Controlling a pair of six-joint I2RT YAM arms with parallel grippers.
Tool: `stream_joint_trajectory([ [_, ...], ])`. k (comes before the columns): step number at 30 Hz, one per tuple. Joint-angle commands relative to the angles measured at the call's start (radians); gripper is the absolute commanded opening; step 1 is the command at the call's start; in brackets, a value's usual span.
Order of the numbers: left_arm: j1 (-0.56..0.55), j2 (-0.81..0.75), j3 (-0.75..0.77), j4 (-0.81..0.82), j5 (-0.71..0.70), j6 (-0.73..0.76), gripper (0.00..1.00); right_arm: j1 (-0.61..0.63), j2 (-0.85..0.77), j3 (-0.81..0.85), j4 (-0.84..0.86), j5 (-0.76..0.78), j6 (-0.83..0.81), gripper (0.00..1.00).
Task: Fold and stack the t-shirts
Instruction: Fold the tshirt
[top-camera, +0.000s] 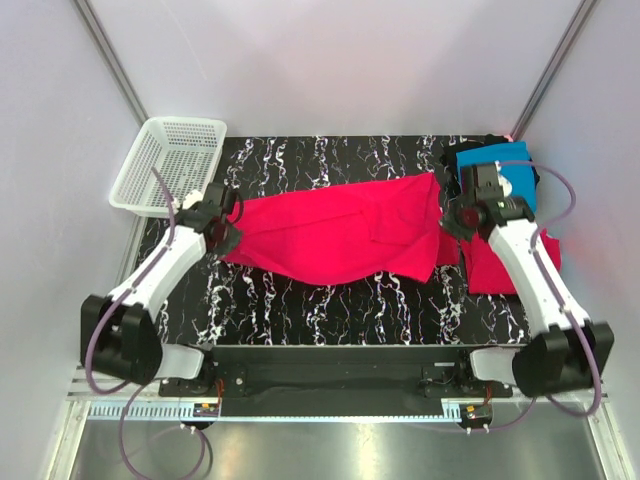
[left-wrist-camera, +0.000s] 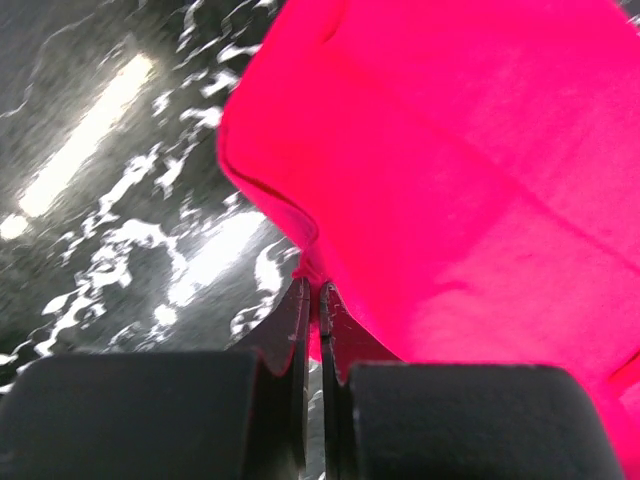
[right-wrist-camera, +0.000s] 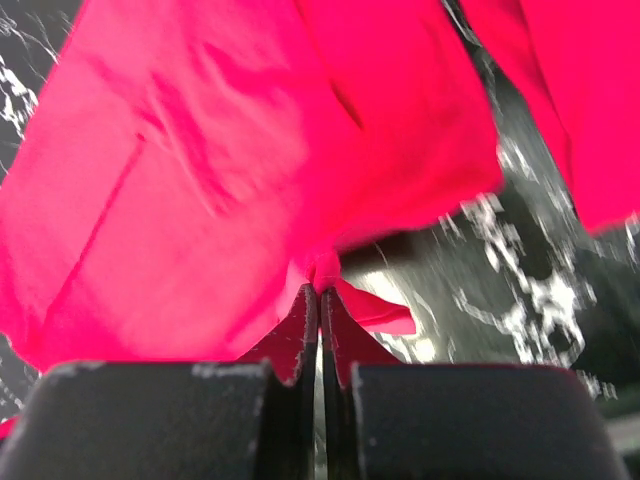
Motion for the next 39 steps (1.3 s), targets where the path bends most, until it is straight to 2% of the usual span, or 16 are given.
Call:
stream_joint_trajectory([
  [1,0.013,0.085,0.084,0.023,-0.037,0.012,0.0,0.003,0.116,0.096,0.1,0.014,-0.095,0.0],
  [8,0.05,0.214,0.141,0.074,-0.04,0.017,0.0,0.005,0.431,0.264,0.263,-0.034,-0.21,0.0],
  [17,0.128,0.306,0.201,0.085,-0.061,0.042,0.0,0.002,0.76,0.566,0.291,-0.031,-0.297,0.0],
  [26,0.177,0.391,0.219,0.089,-0.069,0.031,0.0,-0.023,0.947,0.739,0.294,-0.031,-0.302,0.0],
  [32,0.183,0.395,0.187,0.094,-0.069,0.028,0.0,-0.041,0.975,0.773,0.333,-0.073,-0.302,0.0],
  [35,0.183,0.394,0.176,0.1,-0.072,0.026,0.0,-0.055,0.981,0.744,0.41,-0.138,-0.3,0.0],
  [38,0.183,0.411,0.182,0.109,-0.063,0.031,0.0,-0.078,1.038,0.793,0.412,-0.257,-0.28,0.0],
  [39,0.183,0.414,0.179,0.121,-0.057,0.046,0.06,-0.084,1.05,0.816,0.412,-0.279,-0.288,0.1],
])
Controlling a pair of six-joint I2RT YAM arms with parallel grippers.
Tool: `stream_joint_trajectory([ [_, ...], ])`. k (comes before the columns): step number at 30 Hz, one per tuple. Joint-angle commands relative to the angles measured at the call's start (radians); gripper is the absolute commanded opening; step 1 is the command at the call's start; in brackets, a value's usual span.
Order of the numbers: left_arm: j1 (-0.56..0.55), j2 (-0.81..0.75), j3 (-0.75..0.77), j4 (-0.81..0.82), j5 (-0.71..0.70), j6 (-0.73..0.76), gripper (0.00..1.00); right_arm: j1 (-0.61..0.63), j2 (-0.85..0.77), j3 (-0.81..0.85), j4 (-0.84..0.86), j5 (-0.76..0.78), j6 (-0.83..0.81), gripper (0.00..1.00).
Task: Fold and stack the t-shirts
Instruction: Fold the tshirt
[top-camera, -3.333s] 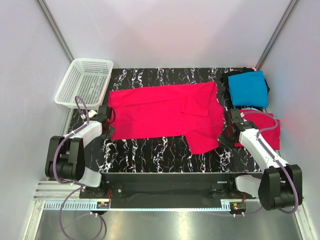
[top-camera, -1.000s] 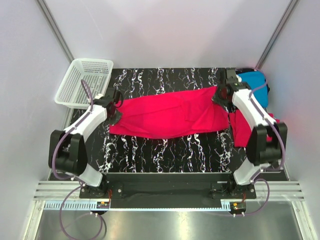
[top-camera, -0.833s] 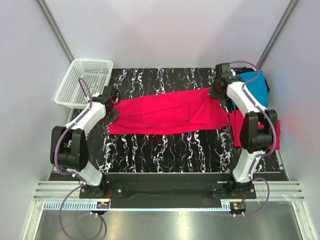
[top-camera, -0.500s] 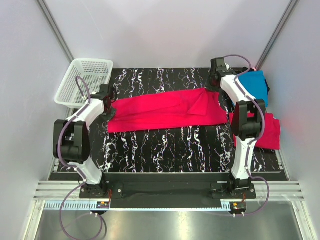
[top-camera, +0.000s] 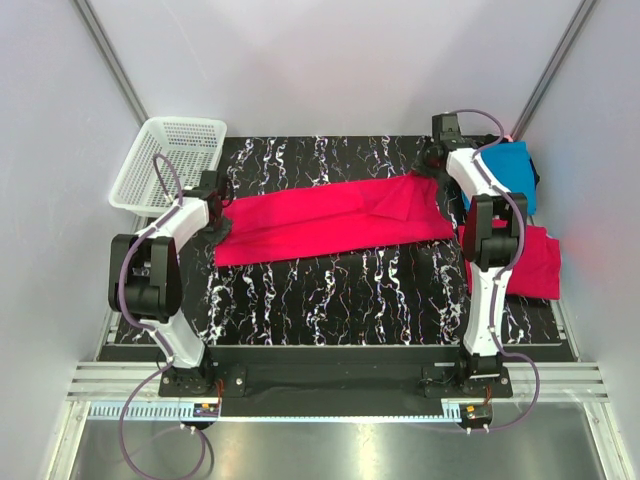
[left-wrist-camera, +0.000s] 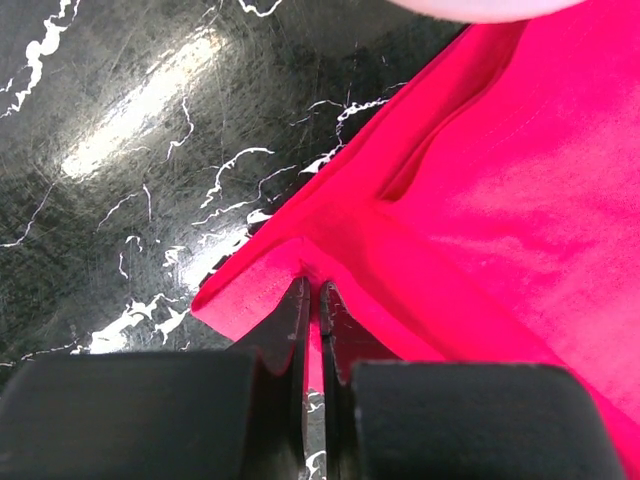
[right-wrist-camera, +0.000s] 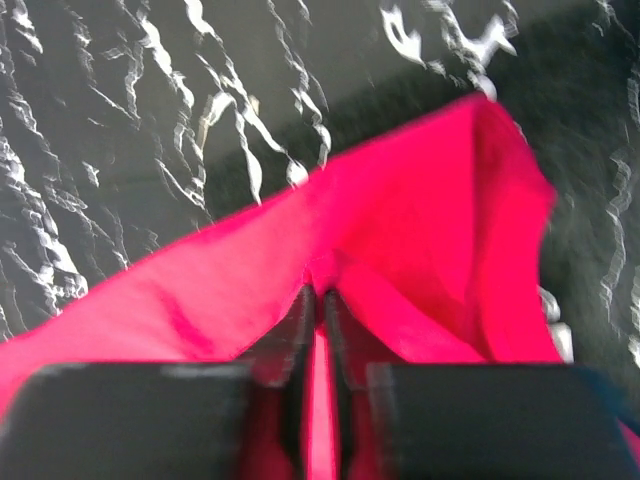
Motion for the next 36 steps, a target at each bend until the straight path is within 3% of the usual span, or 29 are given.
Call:
stream_joint_trajectory([
  [1,0.008,0.005,-0.008,0.084,-0.023,0.031,0.38,-0.022,0.049,0.077,0.067,-0.129,-0.008,0.18],
  [3,0.008,-0.027,-0.059,0.145,-0.004,0.056,0.7,-0.022,0.049,0.071,0.064,-0.132,-0.017,0.37],
  [4,0.008,-0.041,-0.073,0.195,-0.004,0.057,0.78,-0.022,0.043,0.065,0.065,-0.135,-0.022,0.51],
  [5,0.008,-0.053,-0.088,0.216,-0.006,0.055,0.88,-0.02,0.028,0.056,0.067,-0.135,-0.028,0.51],
  [8,0.008,-0.091,-0.117,0.256,-0.01,0.066,0.96,-0.02,-0.023,0.007,0.079,-0.143,-0.04,0.52],
  [23,-0.004,-0.173,-0.157,0.305,0.112,0.11,0.97,0.003,-0.437,-0.516,0.186,-0.15,-0.028,0.47],
  [29,-0.014,-0.177,-0.18,0.299,0.184,0.11,0.95,0.006,-0.501,-0.628,0.212,-0.271,-0.003,0.44],
  [36,-0.037,-0.197,-0.197,0.296,0.26,0.149,0.95,0.007,-0.492,-0.682,0.214,-0.311,0.007,0.42],
])
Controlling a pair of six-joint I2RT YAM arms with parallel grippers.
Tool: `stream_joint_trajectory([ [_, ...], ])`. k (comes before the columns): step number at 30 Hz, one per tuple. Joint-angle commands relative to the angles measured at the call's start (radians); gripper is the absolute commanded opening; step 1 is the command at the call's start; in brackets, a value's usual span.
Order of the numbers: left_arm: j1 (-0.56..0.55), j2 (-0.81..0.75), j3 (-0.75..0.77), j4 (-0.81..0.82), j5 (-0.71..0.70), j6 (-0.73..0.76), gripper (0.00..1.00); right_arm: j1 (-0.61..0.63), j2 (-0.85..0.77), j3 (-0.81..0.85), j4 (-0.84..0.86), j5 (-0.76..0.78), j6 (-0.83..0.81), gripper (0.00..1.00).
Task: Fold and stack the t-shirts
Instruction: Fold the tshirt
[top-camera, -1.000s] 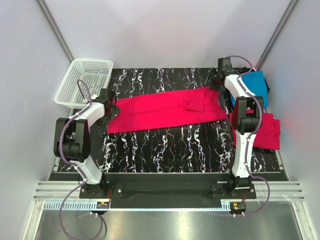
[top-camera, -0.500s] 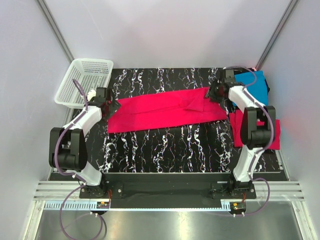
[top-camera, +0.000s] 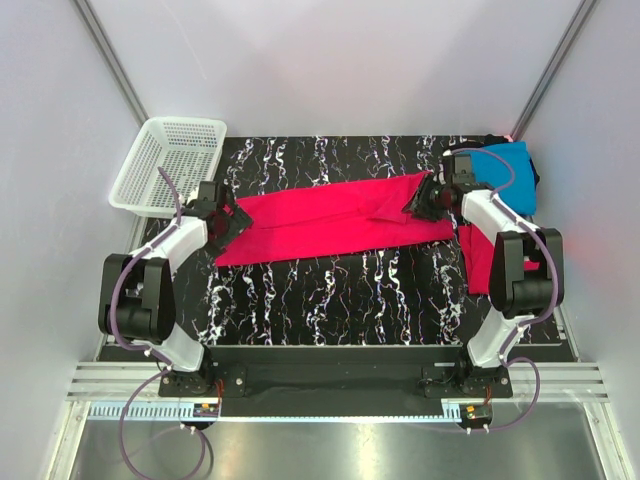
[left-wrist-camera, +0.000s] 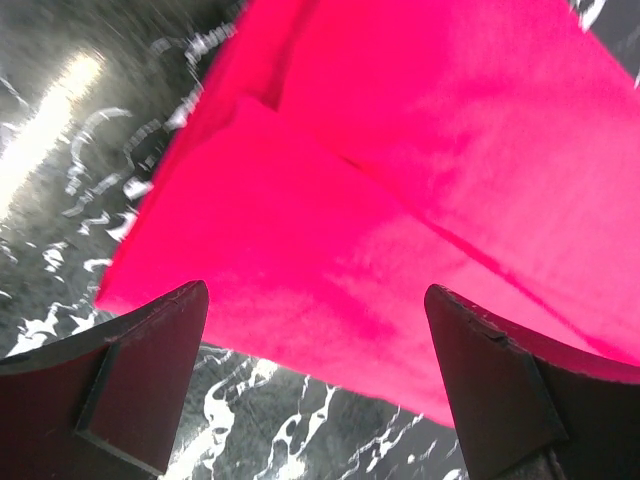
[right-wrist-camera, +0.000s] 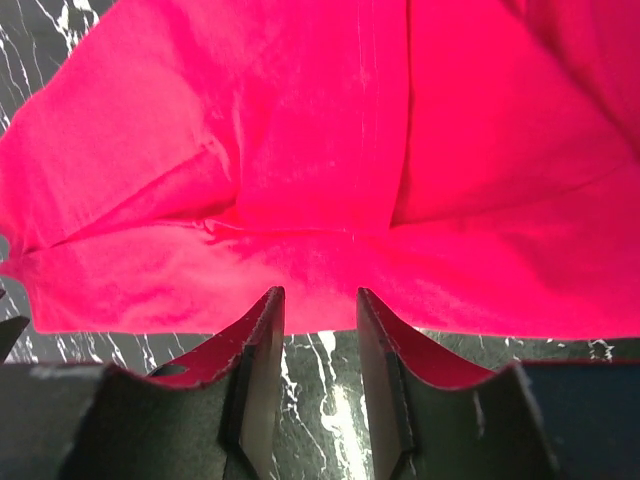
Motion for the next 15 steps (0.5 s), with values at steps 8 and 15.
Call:
stream_joint_trajectory([
  [8,-0.014,-0.05,0.004,0.017,0.077,0.046,0.96,0.009,0.088,0.034,0.053,-0.037,0.0,0.41],
  [15,-0.015,-0.055,0.015,0.008,0.066,0.052,0.96,0.009,0.13,0.033,0.052,-0.006,0.021,0.4],
])
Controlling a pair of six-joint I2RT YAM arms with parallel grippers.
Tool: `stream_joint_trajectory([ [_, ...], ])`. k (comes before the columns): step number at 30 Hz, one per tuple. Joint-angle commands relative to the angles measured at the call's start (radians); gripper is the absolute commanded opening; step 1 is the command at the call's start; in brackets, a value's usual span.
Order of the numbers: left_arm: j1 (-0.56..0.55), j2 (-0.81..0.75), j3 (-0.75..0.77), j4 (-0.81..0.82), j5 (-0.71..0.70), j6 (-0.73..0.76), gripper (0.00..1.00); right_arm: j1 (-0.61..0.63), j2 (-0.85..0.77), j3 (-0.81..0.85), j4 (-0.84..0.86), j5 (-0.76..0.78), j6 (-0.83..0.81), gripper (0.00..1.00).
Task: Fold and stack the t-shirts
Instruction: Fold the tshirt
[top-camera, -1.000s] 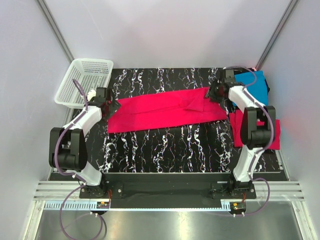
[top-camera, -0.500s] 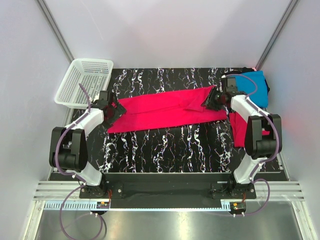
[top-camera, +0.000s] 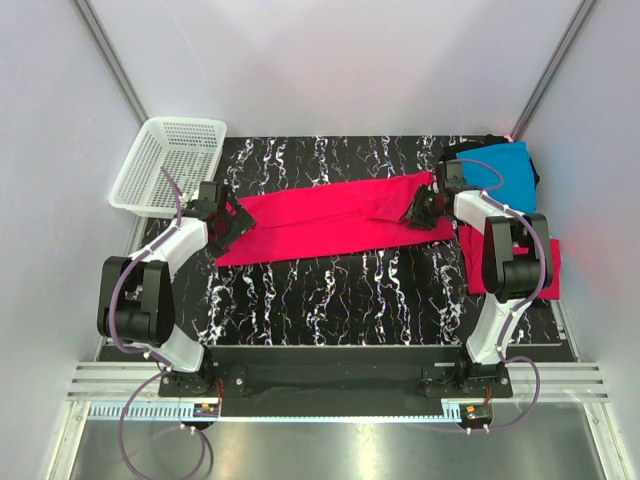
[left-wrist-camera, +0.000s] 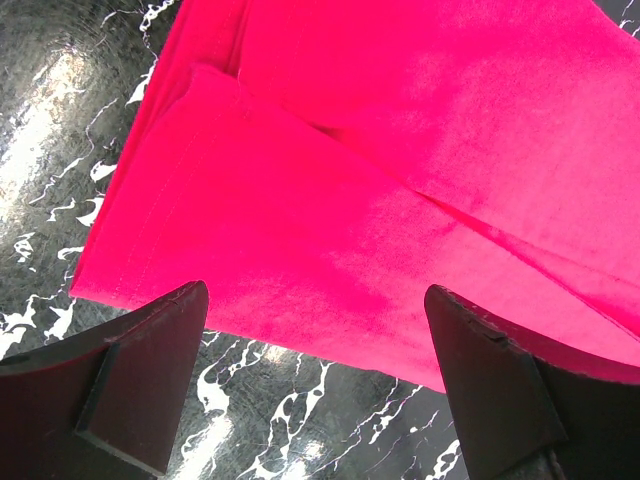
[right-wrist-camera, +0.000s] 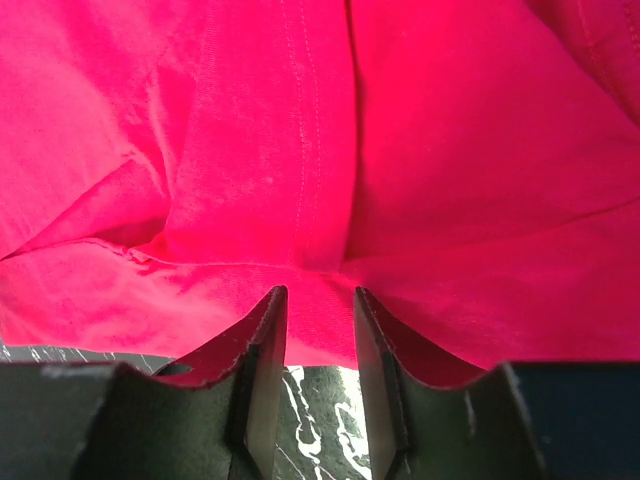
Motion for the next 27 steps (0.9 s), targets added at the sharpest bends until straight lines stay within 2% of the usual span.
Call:
stream_joint_trajectory([
  [1,-0.003,-0.035,0.023,0.009,0.012,0.017,0.96,0.007,0.009,0.032,0.028,0.006,0.013,0.39],
  [13,-0.003,-0.03,0.023,0.008,0.02,0.028,0.96,0.008,0.128,0.086,0.091,-0.034,-0.007,0.34],
  [14,-0.005,-0.03,0.024,0.009,0.022,0.028,0.96,0.008,0.134,0.097,0.094,-0.034,-0.006,0.32],
  [15,-0.005,-0.032,0.023,0.006,0.02,0.029,0.96,0.007,0.141,0.103,0.094,-0.034,-0.004,0.21],
  [18,-0.005,-0.033,0.023,0.004,0.022,0.029,0.96,0.008,0.145,0.126,0.093,-0.04,0.002,0.0],
  [27,-0.013,-0.027,0.029,0.004,0.023,0.031,0.96,0.028,0.013,0.147,0.085,-0.043,0.0,0.0],
])
